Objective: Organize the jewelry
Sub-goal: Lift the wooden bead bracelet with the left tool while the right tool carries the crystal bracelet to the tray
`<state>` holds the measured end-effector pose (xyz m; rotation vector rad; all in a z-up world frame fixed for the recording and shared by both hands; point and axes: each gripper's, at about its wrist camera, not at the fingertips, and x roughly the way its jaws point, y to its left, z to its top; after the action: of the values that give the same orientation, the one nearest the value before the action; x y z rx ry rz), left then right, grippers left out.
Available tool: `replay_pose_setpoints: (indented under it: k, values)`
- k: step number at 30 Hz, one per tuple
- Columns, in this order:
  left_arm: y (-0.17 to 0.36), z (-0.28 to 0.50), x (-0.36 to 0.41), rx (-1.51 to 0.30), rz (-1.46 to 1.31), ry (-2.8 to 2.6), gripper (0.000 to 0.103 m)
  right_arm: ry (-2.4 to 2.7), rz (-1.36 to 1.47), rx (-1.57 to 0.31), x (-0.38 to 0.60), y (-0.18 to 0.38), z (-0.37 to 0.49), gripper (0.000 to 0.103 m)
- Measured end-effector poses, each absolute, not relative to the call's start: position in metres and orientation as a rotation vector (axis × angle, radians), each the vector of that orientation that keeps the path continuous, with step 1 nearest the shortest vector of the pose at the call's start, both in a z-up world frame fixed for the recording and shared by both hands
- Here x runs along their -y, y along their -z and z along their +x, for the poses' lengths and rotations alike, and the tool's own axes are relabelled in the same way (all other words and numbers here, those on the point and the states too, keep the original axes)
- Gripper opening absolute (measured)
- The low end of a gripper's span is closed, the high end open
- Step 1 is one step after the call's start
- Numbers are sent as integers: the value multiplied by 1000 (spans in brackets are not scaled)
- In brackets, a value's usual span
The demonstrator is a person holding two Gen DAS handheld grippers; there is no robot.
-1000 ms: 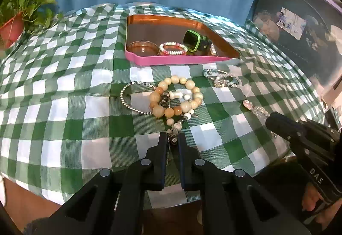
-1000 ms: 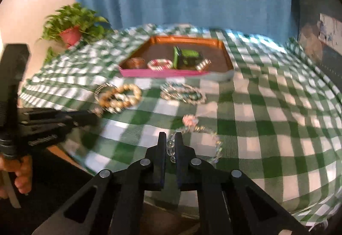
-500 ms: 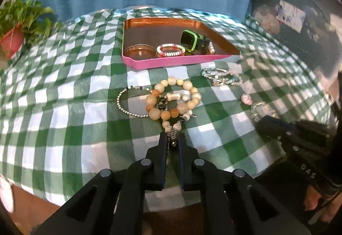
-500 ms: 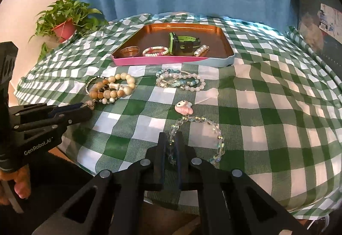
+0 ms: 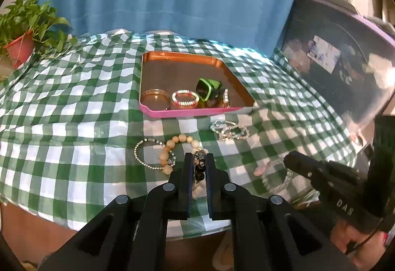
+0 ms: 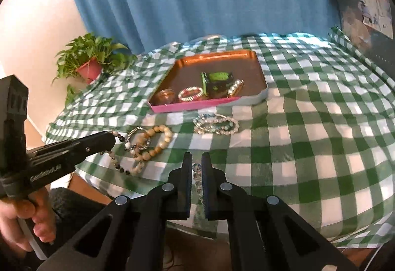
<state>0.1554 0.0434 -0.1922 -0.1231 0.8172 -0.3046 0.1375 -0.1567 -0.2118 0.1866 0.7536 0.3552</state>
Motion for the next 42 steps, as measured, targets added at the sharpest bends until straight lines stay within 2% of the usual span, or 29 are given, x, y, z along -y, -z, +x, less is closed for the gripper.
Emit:
replay_pose_setpoints:
  k: [21, 31, 42]
  values:
    - [62, 128, -36, -533, -150, 455, 10, -468, 163, -531, 145, 83, 114, 6]
    - [49, 155, -44, -468, -197, 502, 10, -458, 127, -461, 148, 58, 136, 6]
    - [86, 240, -43, -541, -197, 498, 10, -429, 135, -485, 156, 85, 211, 6]
